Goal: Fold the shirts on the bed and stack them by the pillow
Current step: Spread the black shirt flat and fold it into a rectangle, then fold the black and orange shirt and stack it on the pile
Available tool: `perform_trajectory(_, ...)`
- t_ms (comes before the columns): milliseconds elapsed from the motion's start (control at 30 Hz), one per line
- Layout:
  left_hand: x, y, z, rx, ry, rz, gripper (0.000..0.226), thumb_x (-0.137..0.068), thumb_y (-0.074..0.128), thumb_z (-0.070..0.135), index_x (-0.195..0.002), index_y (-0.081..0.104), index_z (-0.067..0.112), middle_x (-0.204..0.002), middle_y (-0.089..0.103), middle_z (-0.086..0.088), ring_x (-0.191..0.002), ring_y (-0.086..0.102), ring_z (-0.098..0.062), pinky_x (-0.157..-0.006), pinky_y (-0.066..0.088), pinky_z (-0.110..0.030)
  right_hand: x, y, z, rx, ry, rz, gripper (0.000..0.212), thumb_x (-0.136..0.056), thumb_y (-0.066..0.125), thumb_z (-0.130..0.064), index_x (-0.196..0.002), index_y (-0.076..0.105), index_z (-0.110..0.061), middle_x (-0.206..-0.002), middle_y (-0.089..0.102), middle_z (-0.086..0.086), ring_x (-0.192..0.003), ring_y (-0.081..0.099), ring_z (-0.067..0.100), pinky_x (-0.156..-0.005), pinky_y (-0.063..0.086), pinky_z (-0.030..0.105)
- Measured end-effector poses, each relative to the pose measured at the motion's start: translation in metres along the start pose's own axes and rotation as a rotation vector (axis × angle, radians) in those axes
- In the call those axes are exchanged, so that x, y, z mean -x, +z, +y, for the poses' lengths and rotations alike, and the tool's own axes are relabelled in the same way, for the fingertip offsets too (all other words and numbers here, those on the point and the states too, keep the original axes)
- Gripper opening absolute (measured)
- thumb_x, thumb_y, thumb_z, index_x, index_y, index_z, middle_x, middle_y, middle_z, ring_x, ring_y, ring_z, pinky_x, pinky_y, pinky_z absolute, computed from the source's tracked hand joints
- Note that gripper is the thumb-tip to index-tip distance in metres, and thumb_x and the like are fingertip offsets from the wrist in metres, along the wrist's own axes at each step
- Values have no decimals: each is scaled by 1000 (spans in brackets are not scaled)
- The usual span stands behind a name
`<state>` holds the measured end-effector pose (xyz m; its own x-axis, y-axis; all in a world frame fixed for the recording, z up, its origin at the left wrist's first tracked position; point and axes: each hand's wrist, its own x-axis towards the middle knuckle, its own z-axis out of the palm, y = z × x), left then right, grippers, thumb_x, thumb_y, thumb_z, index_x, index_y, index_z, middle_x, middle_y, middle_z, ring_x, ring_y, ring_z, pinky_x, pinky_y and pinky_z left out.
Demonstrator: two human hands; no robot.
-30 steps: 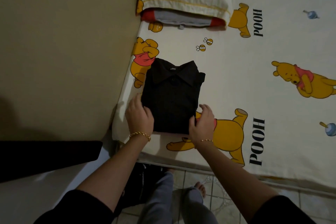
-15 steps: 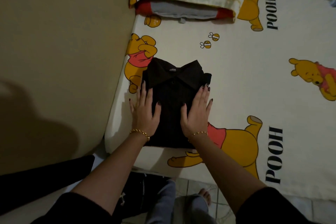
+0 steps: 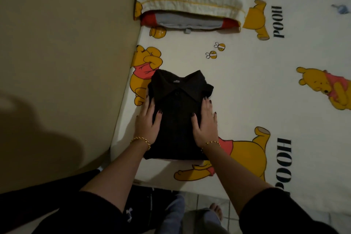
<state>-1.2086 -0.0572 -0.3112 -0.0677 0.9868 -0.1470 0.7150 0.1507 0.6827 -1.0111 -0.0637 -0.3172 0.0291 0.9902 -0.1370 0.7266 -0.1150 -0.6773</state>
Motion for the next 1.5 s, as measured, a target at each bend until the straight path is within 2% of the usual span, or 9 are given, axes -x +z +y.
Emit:
perform_trajectory(100,17,-26,14,-52,-73,-1,53,-99,38,36,-149,25,22,-156,20,3,-142,23,-20,-115,24,-40,18,-44,5,-27,41,3,63,-95,23,-43,-152,15,-19,-159,12,-4,-146,6,10,-120,5,40)
perform_trajectory(233,35,-53,75,-12,3,1,47,-97,45,32,-142,39,19,-142,46,-4,-130,42,-21,-106,36,-34,47,-115,17,-38,37,59,56,-97,29,-39,-148,30,-18,-155,26,-3,-145,15,10,-119,11,37)
perform_trajectory(400,47,-37,202,61,179,-67,35,-98,46,23,-131,51,15,-130,57,-3,-122,50,-18,-103,40,-31,82,-234,48,-138,24,183,45,-92,39,-35,-129,56,-16,-133,57,1,-126,48,17,-107,36,32)
perform_trajectory(567,78,50,365,206,412,-138,23,-95,49,16,-116,58,23,-107,65,7,-102,60,-15,-89,50,-38,146,-389,132,-126,11,362,26,-92,53,-22,-114,66,-16,-115,66,-2,-108,58,11,-97,45,28)
perform_trajectory(733,144,173,525,309,625,-321,20,-93,52,12,-103,59,27,-99,66,5,-96,61,-11,-79,46,-21,245,-534,236,-7,122,501,23,-92,58,-18,-113,67,-15,-111,67,-3,-103,58,7,-91,42,21)
perform_trajectory(867,199,261,624,343,759,-479,19,-91,53,11,-99,61,27,-94,68,4,-93,63,-12,-78,51,-28,314,-614,306,35,227,622,21,-91,60,-16,-110,68,-13,-108,69,0,-103,61,12,-90,47,28)
perform_trajectory(1000,229,333,694,306,869,-602,18,-90,54,12,-99,62,26,-92,68,5,-90,63,-9,-73,55,-32,359,-674,360,65,358,684,23,-91,59,-14,-112,66,-10,-110,67,3,-104,60,16,-81,42,20)
perform_trajectory(1133,226,404,750,240,928,-656,15,-90,55,12,-98,65,21,-91,68,0,-89,63,-15,-75,54,-34,373,-724,419,107,453,716,24,-90,58,-11,-112,66,-7,-111,67,8,-103,61,22,-84,42,24)
perform_trajectory(1500,167,563,889,65,902,-720,15,-90,55,9,-100,64,16,-89,66,2,-83,60,-13,-75,50,-27,299,-834,569,5,575,700,24,-91,54,-15,-113,66,-15,-109,67,0,-102,60,12,-86,42,20)
